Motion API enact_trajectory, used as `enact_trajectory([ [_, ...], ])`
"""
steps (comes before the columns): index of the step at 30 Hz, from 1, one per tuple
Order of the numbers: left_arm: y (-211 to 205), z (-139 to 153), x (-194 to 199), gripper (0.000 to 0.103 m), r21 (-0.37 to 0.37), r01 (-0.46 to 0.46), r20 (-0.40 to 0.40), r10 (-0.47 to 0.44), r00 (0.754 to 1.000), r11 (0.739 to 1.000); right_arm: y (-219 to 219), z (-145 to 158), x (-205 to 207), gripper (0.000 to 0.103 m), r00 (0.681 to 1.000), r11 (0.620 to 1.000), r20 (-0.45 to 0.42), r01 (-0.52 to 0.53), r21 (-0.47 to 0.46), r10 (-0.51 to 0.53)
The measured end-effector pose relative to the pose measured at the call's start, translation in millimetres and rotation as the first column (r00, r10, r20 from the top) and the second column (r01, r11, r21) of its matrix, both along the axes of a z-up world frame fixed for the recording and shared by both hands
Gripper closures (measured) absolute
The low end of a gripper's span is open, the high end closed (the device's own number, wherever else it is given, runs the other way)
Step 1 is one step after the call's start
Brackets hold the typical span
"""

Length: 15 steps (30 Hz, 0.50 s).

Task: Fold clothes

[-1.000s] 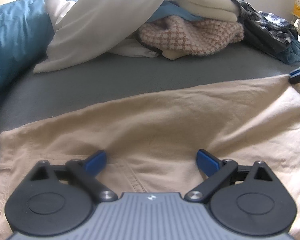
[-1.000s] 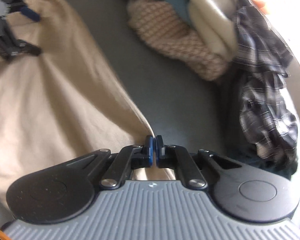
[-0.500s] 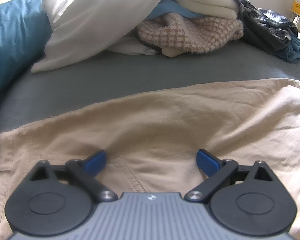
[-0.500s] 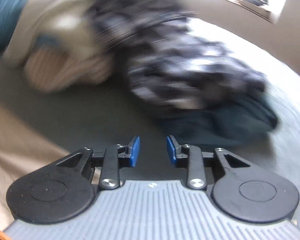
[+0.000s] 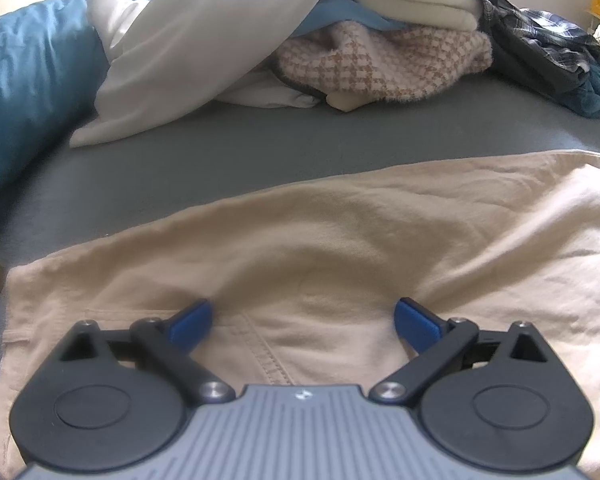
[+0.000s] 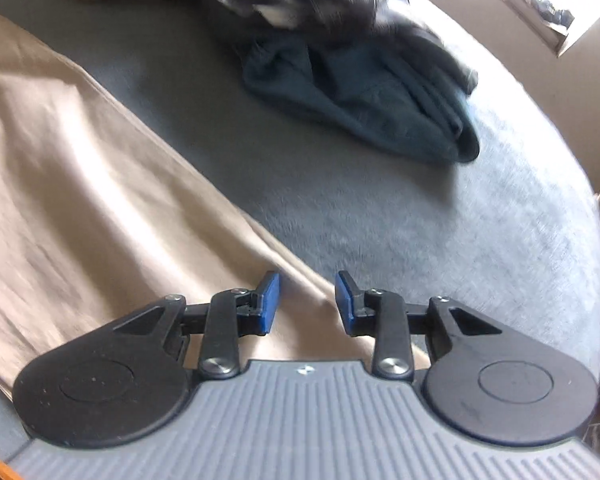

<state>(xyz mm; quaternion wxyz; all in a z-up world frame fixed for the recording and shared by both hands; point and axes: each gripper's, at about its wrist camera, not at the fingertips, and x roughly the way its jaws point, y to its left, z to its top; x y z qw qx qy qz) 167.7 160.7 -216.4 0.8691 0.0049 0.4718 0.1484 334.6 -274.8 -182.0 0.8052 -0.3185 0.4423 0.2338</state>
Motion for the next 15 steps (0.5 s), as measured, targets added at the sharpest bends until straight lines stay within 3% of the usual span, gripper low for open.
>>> enact_trajectory([
  [4,-2,0,2,0.002,0.015,-0.01,-0.011,0.01,1.0,1.0,-1,-17,-2,0.076,0.999,0.998,-0.014,-0.04,-0.05,0.039],
  [5,-3,-1,3,0.001,0.02,-0.012,-0.014,0.012,1.0,1.0,-1,-18,-3,0.083,0.999,0.997,-0.003,-0.053,-0.062,0.053],
  [6,-3,-1,3,0.001,0.023,-0.014,-0.015,0.015,1.0,1.0,1,-20,-5,0.103,0.997,0.993,0.044,-0.059,-0.106,0.064],
  [8,-3,-1,4,0.001,0.024,-0.017,-0.018,0.018,1.0,1.0,3,-23,-7,0.103,0.987,0.985,0.148,-0.045,-0.166,0.07],
  [13,-5,-2,5,0.001,0.033,-0.02,-0.023,0.021,1.0,0.999,-24,-11,-6,0.103,0.972,0.991,0.2,0.13,-0.016,-0.124],
  [15,-6,-2,5,0.001,0.039,-0.018,-0.025,0.019,1.0,0.999,-56,4,-5,0.096,0.925,0.95,0.222,0.293,0.104,-0.309],
])
